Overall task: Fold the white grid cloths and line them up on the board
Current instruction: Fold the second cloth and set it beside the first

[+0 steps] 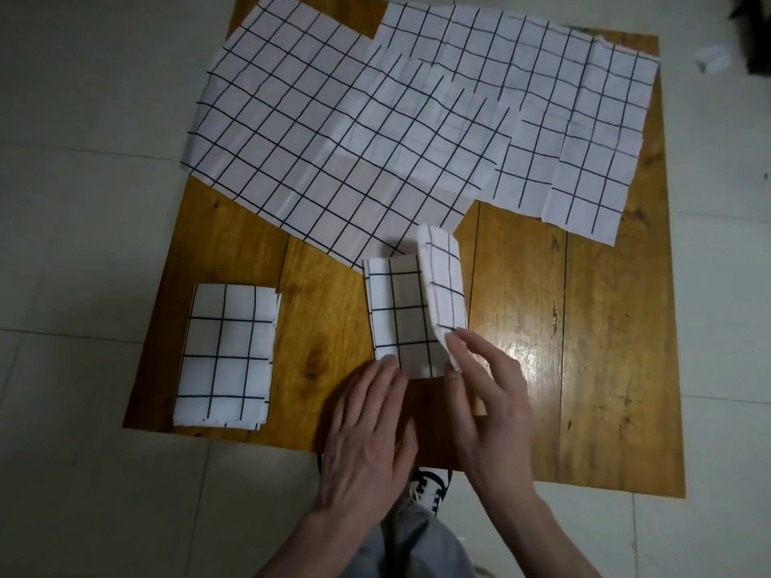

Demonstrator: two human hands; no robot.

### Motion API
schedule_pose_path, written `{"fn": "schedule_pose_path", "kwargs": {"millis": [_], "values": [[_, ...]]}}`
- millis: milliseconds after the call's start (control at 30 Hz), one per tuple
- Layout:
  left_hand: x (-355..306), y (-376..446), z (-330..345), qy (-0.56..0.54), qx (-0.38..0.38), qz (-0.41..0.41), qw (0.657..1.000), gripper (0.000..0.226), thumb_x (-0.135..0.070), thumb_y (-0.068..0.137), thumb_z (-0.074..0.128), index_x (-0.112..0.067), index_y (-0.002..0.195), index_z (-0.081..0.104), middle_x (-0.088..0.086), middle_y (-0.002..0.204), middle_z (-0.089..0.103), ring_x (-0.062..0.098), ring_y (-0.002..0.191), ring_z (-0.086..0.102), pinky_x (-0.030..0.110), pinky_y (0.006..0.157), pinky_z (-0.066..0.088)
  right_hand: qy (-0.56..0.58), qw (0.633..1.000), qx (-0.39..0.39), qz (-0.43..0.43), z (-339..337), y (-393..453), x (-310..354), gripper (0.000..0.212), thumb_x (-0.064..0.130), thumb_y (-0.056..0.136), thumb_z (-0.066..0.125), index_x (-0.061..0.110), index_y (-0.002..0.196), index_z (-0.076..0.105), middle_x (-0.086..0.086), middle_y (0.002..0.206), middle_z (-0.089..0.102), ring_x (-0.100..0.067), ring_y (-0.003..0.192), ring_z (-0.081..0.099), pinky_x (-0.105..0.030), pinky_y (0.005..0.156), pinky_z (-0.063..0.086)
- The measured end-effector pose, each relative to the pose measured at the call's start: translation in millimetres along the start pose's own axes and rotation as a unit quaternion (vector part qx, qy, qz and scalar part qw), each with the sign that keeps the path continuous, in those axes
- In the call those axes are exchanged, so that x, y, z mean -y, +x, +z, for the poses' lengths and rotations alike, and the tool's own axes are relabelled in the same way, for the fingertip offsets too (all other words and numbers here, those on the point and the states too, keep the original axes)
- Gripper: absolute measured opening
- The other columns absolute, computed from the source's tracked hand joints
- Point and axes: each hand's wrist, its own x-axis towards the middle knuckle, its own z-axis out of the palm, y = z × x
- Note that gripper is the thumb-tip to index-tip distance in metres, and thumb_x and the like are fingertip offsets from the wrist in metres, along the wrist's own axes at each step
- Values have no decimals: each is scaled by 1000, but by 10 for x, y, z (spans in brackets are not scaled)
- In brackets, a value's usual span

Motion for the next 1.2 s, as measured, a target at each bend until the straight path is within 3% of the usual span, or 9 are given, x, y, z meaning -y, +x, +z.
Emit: {"fn": "schedule_pose_path", "kwargs": {"millis": [133, 300, 400, 633, 767, 833, 967, 1067, 1200], "values": [[103, -7, -12, -15, -16, -47, 999, 62, -38, 105, 44, -15, 161, 35, 0, 168, 35, 17, 156, 30, 40, 124, 28, -106, 991, 59, -50, 177, -18, -90, 38, 26, 103, 54, 24, 139, 66, 4, 141, 62, -21, 126, 57, -45, 101, 45], [164, 5, -17, -13, -35, -76, 996, 65, -37, 103, 47, -16, 162, 30, 3, 164, 40, 18, 152, 34, 34, 126, 21, -158, 978, 112, -79, 340, -41, -89, 39, 26, 102, 57, 25, 140, 64, 4, 141, 60, -17, 127, 53, -37, 106, 41], [180, 20, -21, -11, -33, -69, 997, 66, -35, 103, 47, -19, 164, 28, 2, 164, 39, 17, 152, 34, 37, 125, 23, -168, 973, 135, -83, 379, -54, -91, 39, 29, 103, 56, 26, 141, 64, 5, 141, 59, -16, 128, 51, -30, 108, 34], [229, 8, -22, 15, 1, -33, 999, 62, -26, 98, 43, -23, 160, 39, 4, 166, 35, 23, 155, 32, 50, 120, 36, -116, 964, 214, -107, 320, -20, -132, 55, 36, 103, 61, 19, 154, 49, 5, 155, 50, -14, 138, 45, -31, 116, 37], [239, 12, -38, 27, 10, -32, 999, 59, -29, 99, 40, -20, 157, 45, 5, 165, 37, 23, 154, 33, 52, 119, 37, -123, 953, 243, -130, 197, 126, -172, 53, 33, 106, 48, 20, 157, 43, 8, 155, 49, -10, 141, 44, -28, 119, 30], [241, 31, -57, 35, 14, -26, 999, 60, -30, 99, 40, -19, 158, 44, 6, 165, 38, 24, 154, 33, 52, 120, 35, -140, 952, 237, -136, 130, 250, -239, 55, 30, 103, 45, 21, 157, 42, 6, 155, 50, -12, 142, 44, -33, 121, 30], [288, 66, -84, 72, 19, 4, 997, 57, -38, 108, 34, -17, 160, 41, 7, 164, 40, 24, 155, 33, 52, 123, 32, -230, 928, 210, -204, 48, 528, -420, 55, 13, 94, 64, 15, 148, 54, -4, 158, 48, -21, 151, 38, -51, 123, 32], [359, 83, -105, 93, 22, 29, 995, 56, -40, 111, 30, -15, 160, 41, 7, 164, 42, 24, 155, 34, 51, 124, 28, -275, 901, 223, -250, 24, 611, -490, 50, 15, 94, 67, 14, 144, 58, -10, 158, 48, -27, 152, 38, -51, 125, 25], [405, 132, -150, 103, 25, 31, 994, 59, -42, 112, 21, -13, 159, 43, 8, 164, 43, 26, 154, 35, 53, 123, 30, -320, 881, 246, -247, -102, 526, -553, 59, 26, 93, 70, 19, 149, 53, -11, 153, 51, -31, 141, 48, -49, 123, 28]]}}
